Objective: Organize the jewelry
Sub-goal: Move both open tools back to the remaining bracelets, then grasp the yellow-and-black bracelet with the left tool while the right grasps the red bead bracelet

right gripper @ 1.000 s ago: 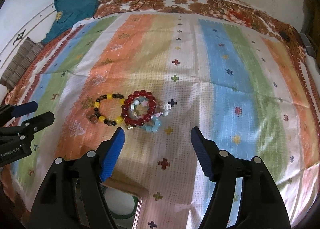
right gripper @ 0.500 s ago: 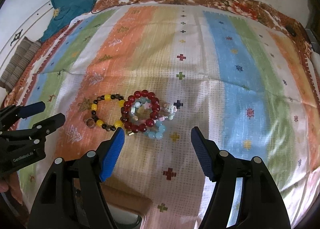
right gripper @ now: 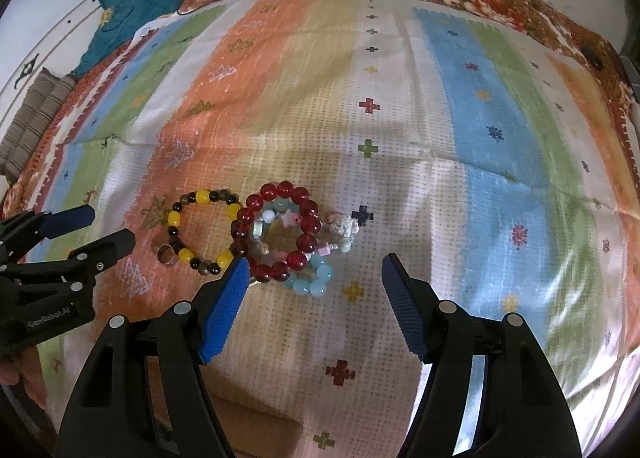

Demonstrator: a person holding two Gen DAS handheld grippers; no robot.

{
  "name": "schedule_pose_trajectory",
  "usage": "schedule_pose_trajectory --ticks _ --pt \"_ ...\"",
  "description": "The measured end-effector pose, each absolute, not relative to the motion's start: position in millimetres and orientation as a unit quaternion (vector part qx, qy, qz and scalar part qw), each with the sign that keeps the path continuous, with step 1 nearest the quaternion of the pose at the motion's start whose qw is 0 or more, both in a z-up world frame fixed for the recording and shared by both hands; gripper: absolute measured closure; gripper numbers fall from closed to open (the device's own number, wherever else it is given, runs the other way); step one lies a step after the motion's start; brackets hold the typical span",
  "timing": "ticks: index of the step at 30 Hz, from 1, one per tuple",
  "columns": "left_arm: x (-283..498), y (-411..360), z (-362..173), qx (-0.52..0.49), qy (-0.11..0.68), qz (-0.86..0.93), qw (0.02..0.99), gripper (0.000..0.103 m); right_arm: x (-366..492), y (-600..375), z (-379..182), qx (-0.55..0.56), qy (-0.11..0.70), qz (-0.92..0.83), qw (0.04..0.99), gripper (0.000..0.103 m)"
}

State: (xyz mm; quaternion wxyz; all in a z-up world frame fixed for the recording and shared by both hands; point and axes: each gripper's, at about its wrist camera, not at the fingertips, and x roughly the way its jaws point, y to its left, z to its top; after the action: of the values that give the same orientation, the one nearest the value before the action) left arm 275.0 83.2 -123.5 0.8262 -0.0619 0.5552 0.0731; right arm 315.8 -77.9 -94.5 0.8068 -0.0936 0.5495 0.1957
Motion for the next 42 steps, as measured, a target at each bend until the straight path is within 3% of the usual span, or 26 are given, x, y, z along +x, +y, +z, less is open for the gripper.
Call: schedule_pose_trajectory --ticks 14,17,24,30,36,38,42 --pt "288 88 -137 -0.056 0.558 0.066 0.826 0.035 330 -64 -106 -0.127 0.550 0.187 0.803 0.035" --pt "289 88 -142 -0.053 0.561 0.064 0.823 0.035 334 -62 -113 -0.131 0.558 0.187 0.798 0.043" --pt "296 89 -149 -0.050 0.565 0.060 0.822 0.035 342 -63 -122 -0.126 0.566 0.182 0.794 0.044" --pt "303 86 -154 -0.045 0.568 0.055 0.820 0.037 346 -61 -128 -0.125 0.571 0.187 0.789 0.054" --pt "311 80 -167 -0.035 0.581 0.045 0.812 0.066 350 -60 -135 -0.113 0.583 0.195 0.781 0.065" --pt "313 79 -168 -0.030 0.580 0.051 0.813 0.085 352 -61 -134 -0.114 0.582 0.194 0.781 0.070" --pt "317 77 -170 -0.027 0.582 0.052 0.811 0.091 351 -57 -131 -0.132 0.575 0.197 0.783 0.086"
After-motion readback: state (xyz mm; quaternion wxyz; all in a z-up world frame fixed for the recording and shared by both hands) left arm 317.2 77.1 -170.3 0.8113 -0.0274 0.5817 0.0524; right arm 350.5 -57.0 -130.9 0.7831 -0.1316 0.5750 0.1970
